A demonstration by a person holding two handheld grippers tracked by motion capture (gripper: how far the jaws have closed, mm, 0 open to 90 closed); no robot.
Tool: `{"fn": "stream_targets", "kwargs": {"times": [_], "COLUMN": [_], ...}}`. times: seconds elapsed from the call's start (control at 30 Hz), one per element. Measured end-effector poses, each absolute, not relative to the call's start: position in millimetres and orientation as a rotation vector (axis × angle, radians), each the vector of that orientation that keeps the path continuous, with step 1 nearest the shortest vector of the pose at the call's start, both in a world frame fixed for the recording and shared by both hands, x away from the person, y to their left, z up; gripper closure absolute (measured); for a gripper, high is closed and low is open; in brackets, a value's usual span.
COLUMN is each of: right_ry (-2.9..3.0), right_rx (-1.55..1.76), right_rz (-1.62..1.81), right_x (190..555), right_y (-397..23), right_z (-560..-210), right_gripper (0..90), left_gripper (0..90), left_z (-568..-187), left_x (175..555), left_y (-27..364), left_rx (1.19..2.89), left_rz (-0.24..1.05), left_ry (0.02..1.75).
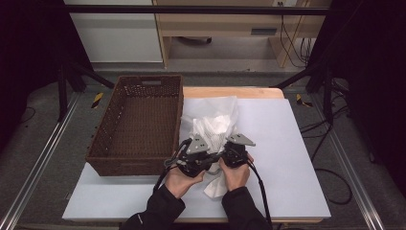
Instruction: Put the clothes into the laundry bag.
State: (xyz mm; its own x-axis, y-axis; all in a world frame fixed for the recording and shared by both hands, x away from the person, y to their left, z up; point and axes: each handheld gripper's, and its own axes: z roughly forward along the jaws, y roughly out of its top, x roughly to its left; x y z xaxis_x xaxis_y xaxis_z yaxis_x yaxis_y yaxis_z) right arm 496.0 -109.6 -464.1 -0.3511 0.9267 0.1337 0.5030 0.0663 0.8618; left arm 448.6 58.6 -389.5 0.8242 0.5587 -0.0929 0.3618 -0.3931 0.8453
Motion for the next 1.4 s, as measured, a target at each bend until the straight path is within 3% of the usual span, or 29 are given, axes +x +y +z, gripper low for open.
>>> {"fn": "stream_targets", "kwargs": {"times": [0.1,0.13,0.2,0.4,0.53,0.57,0.6,0.63,0.67,0.7,0.87,1.1,1.27,1.4], "right_ry": [1.891,1.949,2.0,2.115,2.157,2.163,2.173,2.173,2.217,2.25,2.226,1.966,1.898,1.878], "right_rx": [1.42,1.366,1.328,1.202,1.2,1.205,1.202,1.202,1.208,1.211,1.101,1.076,1.197,1.233], "right_rz": [1.267,1.319,1.378,1.409,1.311,1.278,1.238,1.238,1.188,1.18,1.373,1.508,1.352,1.37], "right_x": [499.1,493.4,483.8,440.6,426.9,425.7,425.0,425.0,423.9,423.4,425.0,462.6,495.7,501.8], "right_y": [-115.0,-124.8,-136.8,-169.8,-180.9,-181.5,-181.5,-181.5,-180.3,-179.7,-163.5,-111.1,-93.6,-93.0], "right_z": [-470.1,-465.9,-459.5,-453.0,-471.1,-476.2,-480.4,-480.4,-485.1,-485.2,-469.9,-450.3,-464.9,-472.3], "right_gripper": [71.4,62.7,55.0,37.4,34.1,35.2,43.0,43.0,69.7,82.5,84.3,84.0,84.1,83.8], "left_gripper": [89.4,89.4,89.3,89.1,89.1,89.1,89.1,89.1,89.1,89.0,89.2,89.5,89.5,89.5], "left_z": [-396.0,-400.5,-403.1,-410.8,-411.1,-411.2,-411.4,-411.4,-411.6,-411.7,-404.7,-385.8,-393.4,-401.1], "left_x": [452.7,456.3,458.8,458.1,458.8,459.1,459.1,459.1,459.5,459.7,455.8,448.8,444.7,450.7], "left_y": [65.3,71.1,73.8,67.2,68.2,68.8,69.6,69.6,71.3,71.7,68.2,63.9,63.0,73.1], "left_rx": [2.008,1.996,1.988,2.012,2.009,2.009,2.007,2.007,2.001,1.998,1.981,1.957,1.967,1.921], "left_rz": [0.231,0.225,0.237,0.281,0.295,0.297,0.302,0.302,0.304,0.304,0.312,0.326,0.265,0.209], "left_ry": [0.704,0.729,0.744,0.733,0.738,0.74,0.743,0.743,0.749,0.752,0.728,0.693,0.686,0.723]}}
